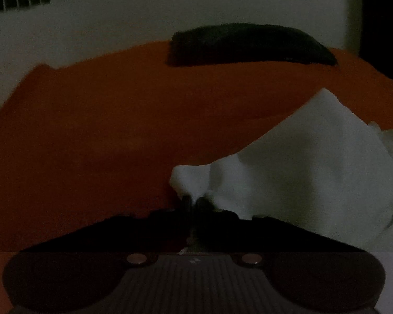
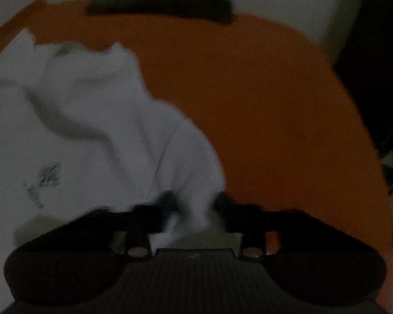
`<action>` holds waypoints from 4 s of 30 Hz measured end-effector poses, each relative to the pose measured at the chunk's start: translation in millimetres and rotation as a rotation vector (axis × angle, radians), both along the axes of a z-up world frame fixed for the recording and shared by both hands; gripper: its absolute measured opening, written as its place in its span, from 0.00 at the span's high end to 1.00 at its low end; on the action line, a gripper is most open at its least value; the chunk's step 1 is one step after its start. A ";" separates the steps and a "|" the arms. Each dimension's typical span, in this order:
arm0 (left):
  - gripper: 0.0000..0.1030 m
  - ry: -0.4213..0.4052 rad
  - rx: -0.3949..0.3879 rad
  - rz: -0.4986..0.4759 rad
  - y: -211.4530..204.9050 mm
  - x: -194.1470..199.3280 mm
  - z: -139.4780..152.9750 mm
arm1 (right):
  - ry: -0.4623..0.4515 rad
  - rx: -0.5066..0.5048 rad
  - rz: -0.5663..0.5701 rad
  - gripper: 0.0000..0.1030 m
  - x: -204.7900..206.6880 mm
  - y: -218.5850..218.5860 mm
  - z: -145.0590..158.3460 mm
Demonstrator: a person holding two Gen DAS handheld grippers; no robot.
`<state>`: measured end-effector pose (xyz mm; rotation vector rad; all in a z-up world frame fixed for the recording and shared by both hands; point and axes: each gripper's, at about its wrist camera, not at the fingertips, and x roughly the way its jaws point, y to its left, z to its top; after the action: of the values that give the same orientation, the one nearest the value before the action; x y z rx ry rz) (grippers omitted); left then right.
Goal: Fold clothes
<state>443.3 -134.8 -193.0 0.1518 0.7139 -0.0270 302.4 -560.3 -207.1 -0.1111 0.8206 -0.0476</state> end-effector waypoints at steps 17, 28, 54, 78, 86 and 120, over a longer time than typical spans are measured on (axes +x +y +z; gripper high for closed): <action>0.99 0.024 -0.146 0.010 -1.5 -14.4 17.4 | -0.146 0.062 0.130 0.48 -0.9 79.6 76.6; 0.69 -0.123 -0.143 -0.359 -108.9 -141.6 75.0 | -0.254 0.186 0.103 0.44 -45.6 71.9 93.3; 0.39 0.187 -0.392 -0.038 1.4 -3.0 11.0 | -0.118 0.378 0.009 0.39 -89.5 106.0 79.6; 1.00 0.184 -0.454 -0.012 90.1 -5.7 57.2 | -0.121 0.393 -0.059 0.34 -132.6 101.8 74.3; 0.93 0.360 -0.568 -0.105 64.8 -0.5 14.1 | -0.105 0.458 -0.065 0.34 -146.1 121.9 65.5; 0.94 -0.016 0.079 0.252 193.5 -26.7 93.3 | 0.048 0.484 -0.040 0.05 -164.7 150.3 44.7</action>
<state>416.6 58.7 -99.8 0.1368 0.7139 0.2437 137.7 -410.0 -162.4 0.3615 0.8614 0.1164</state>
